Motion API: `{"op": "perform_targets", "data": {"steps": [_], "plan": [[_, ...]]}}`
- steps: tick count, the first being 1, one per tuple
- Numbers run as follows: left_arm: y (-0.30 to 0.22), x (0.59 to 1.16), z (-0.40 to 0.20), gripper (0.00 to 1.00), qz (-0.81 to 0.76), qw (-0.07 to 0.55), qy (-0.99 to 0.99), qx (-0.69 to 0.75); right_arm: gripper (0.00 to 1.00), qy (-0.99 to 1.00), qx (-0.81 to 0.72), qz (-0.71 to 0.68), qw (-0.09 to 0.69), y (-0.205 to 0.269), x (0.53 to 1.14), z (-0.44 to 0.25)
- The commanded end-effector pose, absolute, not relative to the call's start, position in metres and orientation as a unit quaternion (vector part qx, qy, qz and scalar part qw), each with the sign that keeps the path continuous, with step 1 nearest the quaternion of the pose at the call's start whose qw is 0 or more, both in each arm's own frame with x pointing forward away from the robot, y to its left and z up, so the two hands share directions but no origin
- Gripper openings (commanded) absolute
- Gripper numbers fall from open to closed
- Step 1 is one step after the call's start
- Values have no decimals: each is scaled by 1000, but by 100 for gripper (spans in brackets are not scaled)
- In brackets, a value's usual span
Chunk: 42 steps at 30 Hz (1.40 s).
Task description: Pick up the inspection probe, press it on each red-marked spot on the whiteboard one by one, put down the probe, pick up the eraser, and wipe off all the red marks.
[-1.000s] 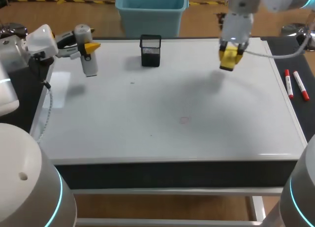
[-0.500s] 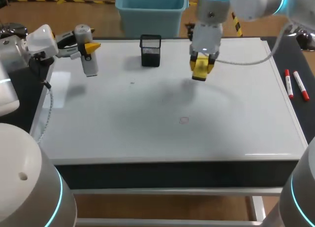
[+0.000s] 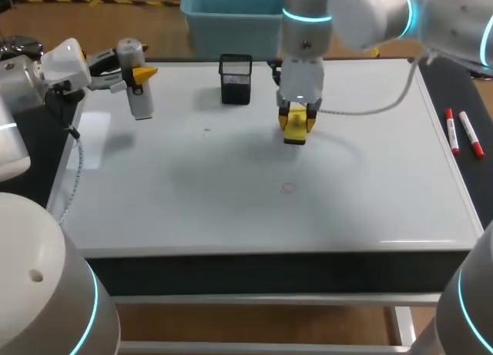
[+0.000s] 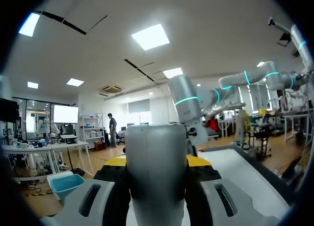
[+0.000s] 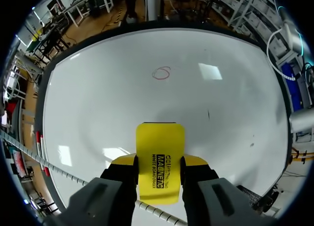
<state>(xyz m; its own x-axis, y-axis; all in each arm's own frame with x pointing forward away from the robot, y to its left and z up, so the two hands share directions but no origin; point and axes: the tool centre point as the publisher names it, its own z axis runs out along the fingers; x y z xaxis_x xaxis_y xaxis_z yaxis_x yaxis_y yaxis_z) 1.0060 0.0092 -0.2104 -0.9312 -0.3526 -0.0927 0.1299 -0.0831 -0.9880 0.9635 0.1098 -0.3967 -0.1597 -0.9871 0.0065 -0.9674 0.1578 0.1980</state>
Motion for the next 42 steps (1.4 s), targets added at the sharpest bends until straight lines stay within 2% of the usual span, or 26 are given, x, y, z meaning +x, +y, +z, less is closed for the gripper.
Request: {"op": "perform_targets", "data": {"steps": [1,11,25,42], "plan": [[9,1007,-209,0,-731,165,657,-85,0,-756,646,-69,79,117,972,-405],[9,1007,-209,0,-731,165,657,-85,0,-755,650,-62,67,113,979,-417],[9,1007,-209,0,-731,165,657,-85,0,-769,637,-38,47,84,992,-429],[9,1007,-209,0,-731,165,657,-85,0,-805,590,-19,57,19,1014,-434]]}}
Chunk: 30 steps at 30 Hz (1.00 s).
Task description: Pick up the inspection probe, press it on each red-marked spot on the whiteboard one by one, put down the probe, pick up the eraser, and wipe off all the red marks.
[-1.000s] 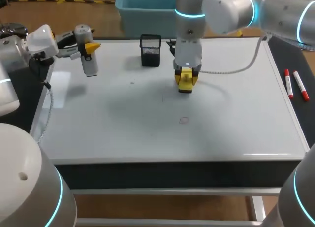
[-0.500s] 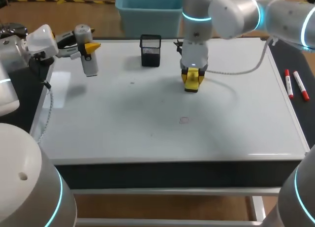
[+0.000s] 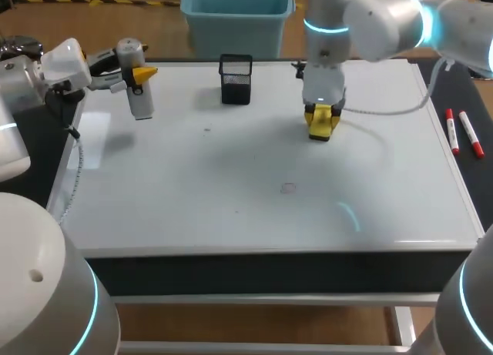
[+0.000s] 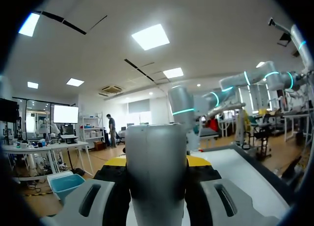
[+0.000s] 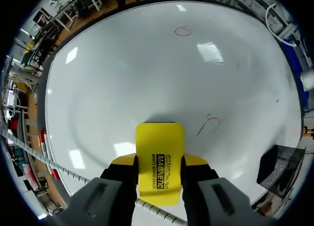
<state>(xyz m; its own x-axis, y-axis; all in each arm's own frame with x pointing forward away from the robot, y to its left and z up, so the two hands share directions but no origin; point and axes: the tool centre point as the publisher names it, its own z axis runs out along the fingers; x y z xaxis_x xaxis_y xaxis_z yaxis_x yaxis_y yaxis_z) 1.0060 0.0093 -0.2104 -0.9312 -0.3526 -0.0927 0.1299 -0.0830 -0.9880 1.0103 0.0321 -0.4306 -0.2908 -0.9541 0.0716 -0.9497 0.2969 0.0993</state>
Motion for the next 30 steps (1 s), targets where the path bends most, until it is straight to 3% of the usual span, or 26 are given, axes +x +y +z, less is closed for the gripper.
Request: {"op": "perform_targets", "data": {"steps": [1,20,30], "plan": [[9,1007,-209,0,-731,165,657,-85,0,-807,588,-17,55,17,1015,-432],[9,1007,-209,0,-731,165,657,-85,0,-802,597,-13,26,34,1024,-387],[9,1007,-209,0,-731,165,657,-85,0,-774,633,-17,9,92,1009,-388]]}}
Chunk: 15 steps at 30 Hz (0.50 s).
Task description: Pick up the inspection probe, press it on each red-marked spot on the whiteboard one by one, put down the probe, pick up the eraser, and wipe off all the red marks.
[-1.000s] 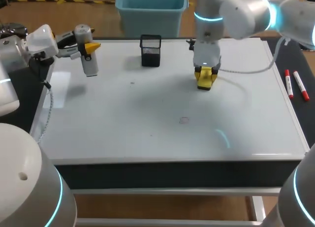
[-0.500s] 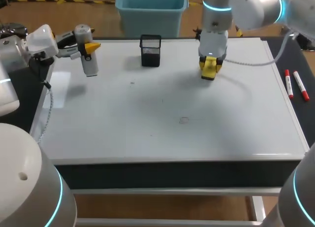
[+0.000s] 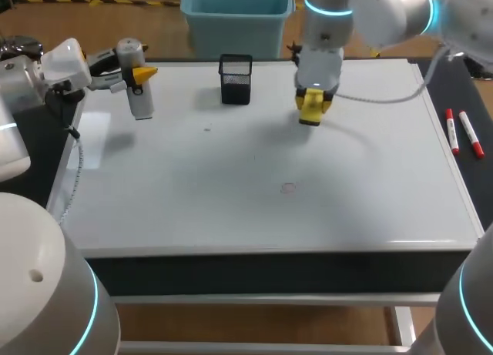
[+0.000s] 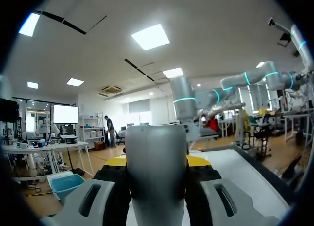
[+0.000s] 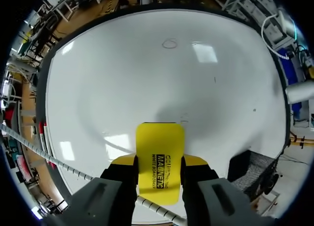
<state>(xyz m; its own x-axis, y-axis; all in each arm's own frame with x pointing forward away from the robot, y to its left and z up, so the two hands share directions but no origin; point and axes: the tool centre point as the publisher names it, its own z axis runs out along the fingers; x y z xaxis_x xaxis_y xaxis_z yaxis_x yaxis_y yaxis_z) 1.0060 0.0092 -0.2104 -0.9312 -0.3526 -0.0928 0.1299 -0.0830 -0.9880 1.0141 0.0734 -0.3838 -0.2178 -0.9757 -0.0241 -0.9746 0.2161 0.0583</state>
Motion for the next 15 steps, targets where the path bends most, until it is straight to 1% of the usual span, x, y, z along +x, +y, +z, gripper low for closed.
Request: {"op": "perform_targets", "data": {"steps": [1,9,15], "plan": [[9,1007,-209,0,-731,165,657,-85,0,-770,638,-18,9,98,1006,-390],[9,1007,-209,0,-731,165,657,-85,0,-748,663,-12,11,131,989,-404],[9,1007,-209,0,-731,165,657,-85,0,-741,671,4,17,136,986,-415]]}}
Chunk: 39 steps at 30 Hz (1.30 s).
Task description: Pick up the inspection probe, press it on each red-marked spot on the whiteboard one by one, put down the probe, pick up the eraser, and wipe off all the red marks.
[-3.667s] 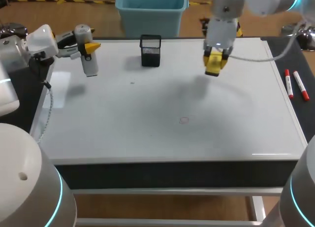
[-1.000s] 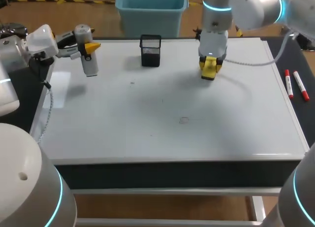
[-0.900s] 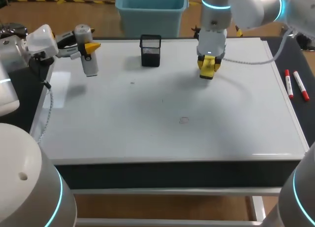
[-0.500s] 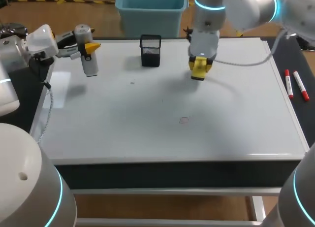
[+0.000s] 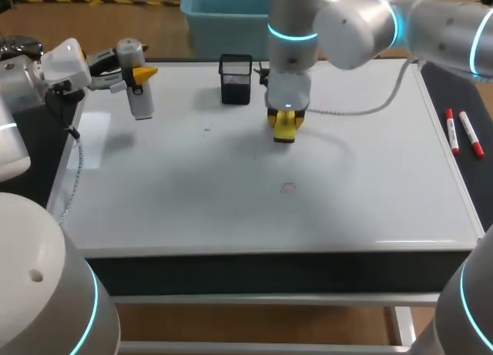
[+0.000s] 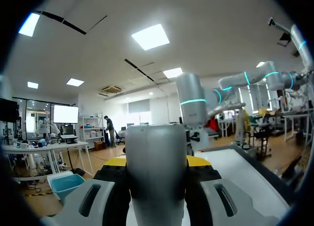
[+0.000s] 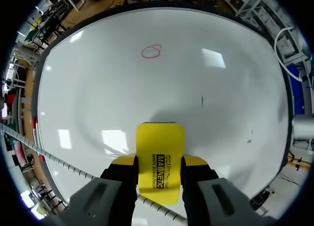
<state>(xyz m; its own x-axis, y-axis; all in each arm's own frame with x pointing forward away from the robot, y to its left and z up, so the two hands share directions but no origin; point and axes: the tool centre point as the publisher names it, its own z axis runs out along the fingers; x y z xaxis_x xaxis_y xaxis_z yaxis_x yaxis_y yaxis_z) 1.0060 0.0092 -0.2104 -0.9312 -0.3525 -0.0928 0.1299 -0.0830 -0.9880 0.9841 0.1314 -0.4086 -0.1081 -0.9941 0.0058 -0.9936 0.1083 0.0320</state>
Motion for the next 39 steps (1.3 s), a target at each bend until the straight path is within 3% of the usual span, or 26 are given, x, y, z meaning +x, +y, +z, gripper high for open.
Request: {"op": "perform_targets", "data": {"steps": [1,14,30,39], "plan": [[9,1007,-209,0,-731,165,657,-85,0,-739,674,8,16,136,986,-417],[9,1007,-209,0,-731,165,657,-85,0,-741,671,7,27,125,991,-428],[9,1007,-209,0,-731,165,657,-85,0,-793,609,7,35,46,1021,-431],[9,1007,-209,0,-731,165,657,-85,0,-809,586,-7,36,-2,1041,-401]]}}
